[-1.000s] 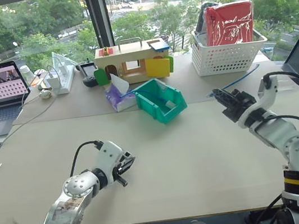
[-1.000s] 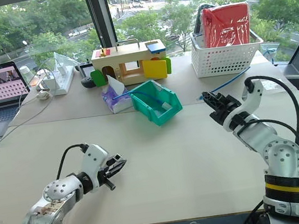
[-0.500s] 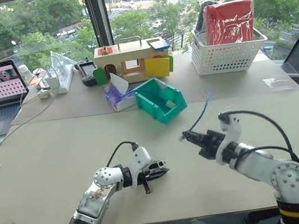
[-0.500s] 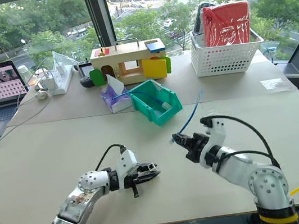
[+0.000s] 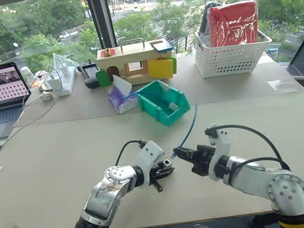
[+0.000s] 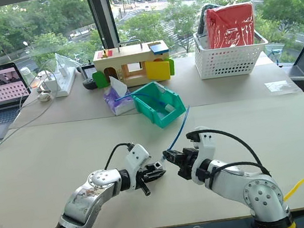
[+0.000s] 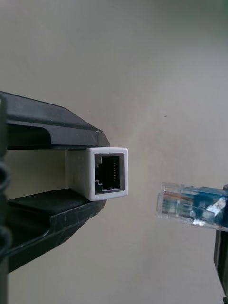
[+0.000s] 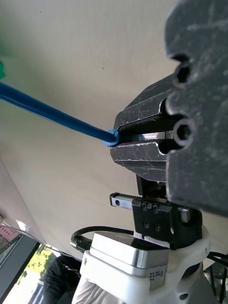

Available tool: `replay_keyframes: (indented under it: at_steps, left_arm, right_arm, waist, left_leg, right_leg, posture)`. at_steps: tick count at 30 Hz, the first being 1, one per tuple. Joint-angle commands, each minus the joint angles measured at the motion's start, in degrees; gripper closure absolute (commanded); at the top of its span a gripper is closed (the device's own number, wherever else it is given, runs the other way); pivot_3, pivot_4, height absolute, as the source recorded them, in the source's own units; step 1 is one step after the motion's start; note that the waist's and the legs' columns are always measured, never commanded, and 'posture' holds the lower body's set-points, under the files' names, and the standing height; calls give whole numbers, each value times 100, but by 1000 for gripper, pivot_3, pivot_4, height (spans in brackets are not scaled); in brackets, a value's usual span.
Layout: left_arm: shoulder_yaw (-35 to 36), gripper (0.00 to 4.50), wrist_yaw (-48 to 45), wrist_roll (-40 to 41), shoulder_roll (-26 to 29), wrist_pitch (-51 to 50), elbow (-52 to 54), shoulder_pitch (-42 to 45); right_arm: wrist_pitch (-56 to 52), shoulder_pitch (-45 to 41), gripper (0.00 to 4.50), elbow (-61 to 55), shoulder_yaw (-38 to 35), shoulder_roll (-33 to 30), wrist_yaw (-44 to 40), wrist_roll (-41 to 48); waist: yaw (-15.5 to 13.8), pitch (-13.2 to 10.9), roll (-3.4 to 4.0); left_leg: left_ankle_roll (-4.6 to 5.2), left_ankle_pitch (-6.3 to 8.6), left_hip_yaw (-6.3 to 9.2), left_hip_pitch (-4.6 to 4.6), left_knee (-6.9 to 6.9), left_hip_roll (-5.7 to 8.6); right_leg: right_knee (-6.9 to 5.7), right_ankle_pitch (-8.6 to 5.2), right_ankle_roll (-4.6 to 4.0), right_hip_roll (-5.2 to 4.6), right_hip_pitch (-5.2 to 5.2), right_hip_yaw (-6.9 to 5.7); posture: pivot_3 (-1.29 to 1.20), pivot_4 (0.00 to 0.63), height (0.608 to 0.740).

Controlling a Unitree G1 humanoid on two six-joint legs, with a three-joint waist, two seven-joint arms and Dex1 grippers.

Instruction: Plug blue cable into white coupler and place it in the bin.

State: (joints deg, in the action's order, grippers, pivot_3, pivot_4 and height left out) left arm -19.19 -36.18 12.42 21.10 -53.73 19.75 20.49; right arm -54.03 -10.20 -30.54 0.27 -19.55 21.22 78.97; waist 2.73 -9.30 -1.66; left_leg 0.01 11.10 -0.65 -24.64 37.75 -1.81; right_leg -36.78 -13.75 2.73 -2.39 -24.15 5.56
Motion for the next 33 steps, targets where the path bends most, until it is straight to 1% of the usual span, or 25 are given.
replay_keyframes:
  at_steps: [1,6,14,18,26,29,33]
  left_arm:
    - [32,3841,168,99,-62,-401,43,30]
    - [2,3841,194,193,-69,-515,1,162]
    - [-4,3841,243,288,-70,-575,2,168]
    - [-62,3841,333,254,28,-725,159,178]
    - [56,3841,436,454,92,-1078,445,233]
    - [88,3841,432,516,115,-1188,519,277]
    - [187,3841,410,695,175,-1529,624,532]
  right_arm:
    - [106,-66,4500,-176,34,44,-94,-50]
    - [123,-116,4500,20,140,199,-237,-180]
    - [-23,-200,4500,230,245,250,-446,-435]
    - [-202,-275,4500,226,355,120,-461,-638]
    - [-472,-425,4500,165,507,-6,-542,-987]
    - [-711,-623,4500,1,754,-232,-598,-1363]
    - [-885,-730,4500,-93,931,-294,-634,-1664]
  waist:
    - [-4,0,0]
    - [-6,0,0]
    - [-14,0,0]
    - [-8,0,0]
    - [-2,0,0]
    - [-1,0,0]
    - [-10,0,-1]
  left_leg:
    - [0,0,0,0,0,0]
    - [0,0,0,0,0,1]
    - [0,0,1,0,0,1]
    - [0,0,0,0,0,1]
    - [0,0,0,0,0,1]
    - [0,0,0,0,0,1]
    - [0,0,2,0,0,0]
  right_leg:
    - [0,0,0,1,0,0]
    - [0,0,0,1,0,0]
    - [1,0,-1,0,0,-1]
    - [1,0,-1,0,0,0]
    - [0,0,-1,1,-2,0]
    - [0,0,-1,1,-2,0]
    - [0,0,-1,2,-3,-2]
  posture:
    - [0,150,739]
    - [0,150,739]
    - [0,150,739]
    - [0,150,739]
    - [0,150,739]
    - [0,150,739]
    - [0,150,739]
